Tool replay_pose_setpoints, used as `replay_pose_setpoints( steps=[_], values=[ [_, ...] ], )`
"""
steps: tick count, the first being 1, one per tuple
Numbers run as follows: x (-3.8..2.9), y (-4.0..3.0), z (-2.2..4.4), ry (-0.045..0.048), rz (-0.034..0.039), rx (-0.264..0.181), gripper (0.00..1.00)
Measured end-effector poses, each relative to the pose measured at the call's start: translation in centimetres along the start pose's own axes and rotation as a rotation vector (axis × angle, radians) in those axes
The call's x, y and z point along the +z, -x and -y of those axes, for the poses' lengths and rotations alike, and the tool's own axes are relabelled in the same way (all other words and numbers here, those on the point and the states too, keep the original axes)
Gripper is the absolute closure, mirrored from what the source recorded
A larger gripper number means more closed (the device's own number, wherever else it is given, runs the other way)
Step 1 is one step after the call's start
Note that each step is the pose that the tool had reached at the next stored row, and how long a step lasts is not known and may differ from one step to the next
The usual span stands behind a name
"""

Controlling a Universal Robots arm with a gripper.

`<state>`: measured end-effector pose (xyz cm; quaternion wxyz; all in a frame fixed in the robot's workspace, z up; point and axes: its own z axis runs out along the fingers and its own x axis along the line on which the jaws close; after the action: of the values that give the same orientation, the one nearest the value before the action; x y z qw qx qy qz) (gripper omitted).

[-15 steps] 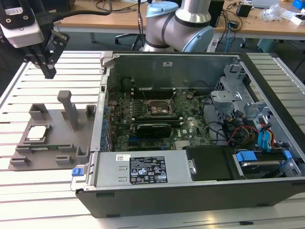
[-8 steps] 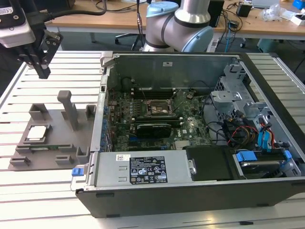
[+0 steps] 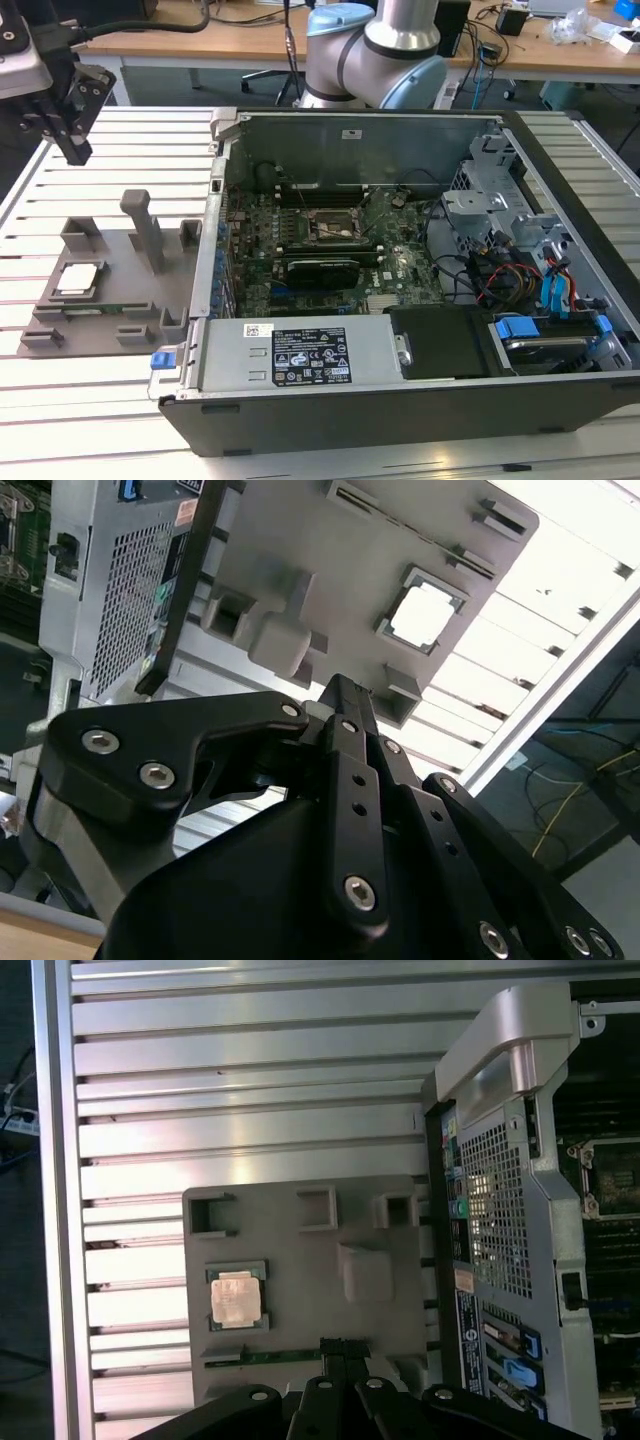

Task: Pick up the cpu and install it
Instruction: 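Reach for the cpu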

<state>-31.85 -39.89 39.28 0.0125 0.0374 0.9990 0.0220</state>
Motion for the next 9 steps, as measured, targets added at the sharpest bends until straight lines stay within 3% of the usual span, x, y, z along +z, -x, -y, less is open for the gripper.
replay_pose_setpoints(
  steps=[9],
  values=[
    [-0.03, -1.42, 0.1, 0.0, 0.0, 0.0, 0.89]
  ],
)
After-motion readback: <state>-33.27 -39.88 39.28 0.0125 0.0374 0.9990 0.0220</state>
